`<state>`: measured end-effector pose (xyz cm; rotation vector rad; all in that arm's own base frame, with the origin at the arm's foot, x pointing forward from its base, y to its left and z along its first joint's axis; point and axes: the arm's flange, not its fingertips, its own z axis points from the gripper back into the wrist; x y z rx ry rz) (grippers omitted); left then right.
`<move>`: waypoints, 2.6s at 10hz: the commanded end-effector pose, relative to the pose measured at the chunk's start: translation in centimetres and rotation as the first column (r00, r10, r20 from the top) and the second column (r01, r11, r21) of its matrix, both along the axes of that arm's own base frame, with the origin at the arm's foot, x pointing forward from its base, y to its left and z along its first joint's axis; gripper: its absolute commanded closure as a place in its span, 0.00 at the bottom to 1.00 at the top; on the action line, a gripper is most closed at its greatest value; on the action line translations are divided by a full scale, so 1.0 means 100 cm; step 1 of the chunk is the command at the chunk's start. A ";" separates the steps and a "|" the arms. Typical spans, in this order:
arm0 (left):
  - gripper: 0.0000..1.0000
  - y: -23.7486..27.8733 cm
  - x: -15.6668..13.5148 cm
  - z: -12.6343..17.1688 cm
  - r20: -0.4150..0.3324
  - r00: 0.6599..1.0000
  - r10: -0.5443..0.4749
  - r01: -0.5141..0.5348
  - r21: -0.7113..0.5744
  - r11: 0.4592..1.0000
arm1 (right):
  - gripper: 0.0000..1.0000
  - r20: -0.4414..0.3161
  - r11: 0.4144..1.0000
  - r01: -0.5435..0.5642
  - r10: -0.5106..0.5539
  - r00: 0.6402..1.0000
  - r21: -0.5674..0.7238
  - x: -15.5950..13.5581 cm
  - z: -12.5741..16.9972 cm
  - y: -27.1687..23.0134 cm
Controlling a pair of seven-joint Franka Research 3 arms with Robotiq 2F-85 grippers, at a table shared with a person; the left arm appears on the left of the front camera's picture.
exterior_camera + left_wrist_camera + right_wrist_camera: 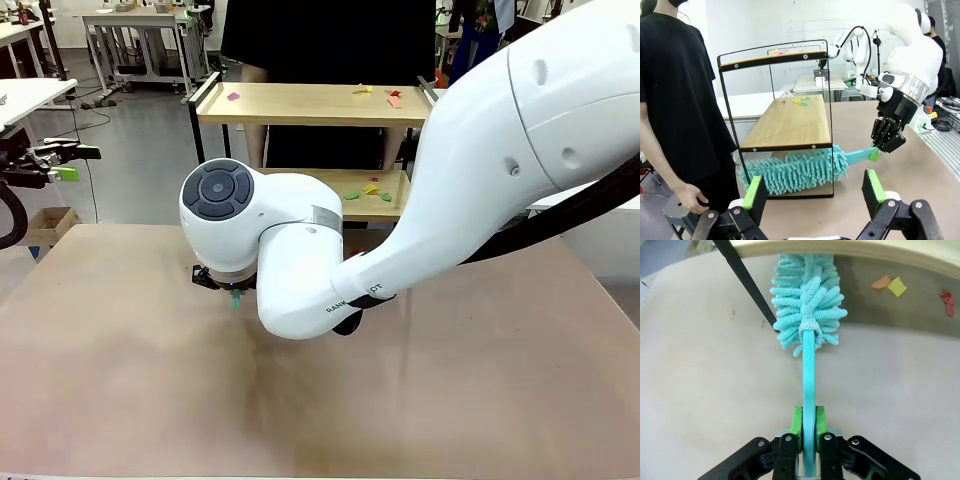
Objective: Clean the shelf.
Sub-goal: Clean the specific section of the Shelf indicated by the human with the Duster.
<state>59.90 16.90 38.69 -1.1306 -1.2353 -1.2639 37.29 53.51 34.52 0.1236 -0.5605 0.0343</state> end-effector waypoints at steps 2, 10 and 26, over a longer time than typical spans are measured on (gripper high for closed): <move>0.00 0.000 -0.001 0.002 0.010 1.000 -0.003 0.003 0.003 1.000 | 0.87 -0.058 0.999 0.014 -0.011 0.998 0.040 -0.004 -0.011 0.004; 0.00 0.000 -0.001 0.002 0.010 1.000 -0.003 0.003 0.003 1.000 | 0.87 -0.054 0.998 0.045 -0.043 0.998 0.039 0.001 -0.009 -0.012; 0.00 0.000 -0.001 0.002 0.010 1.000 -0.003 0.003 0.003 1.000 | 0.87 -0.119 0.918 0.276 -0.319 0.940 -0.285 0.002 0.011 -0.256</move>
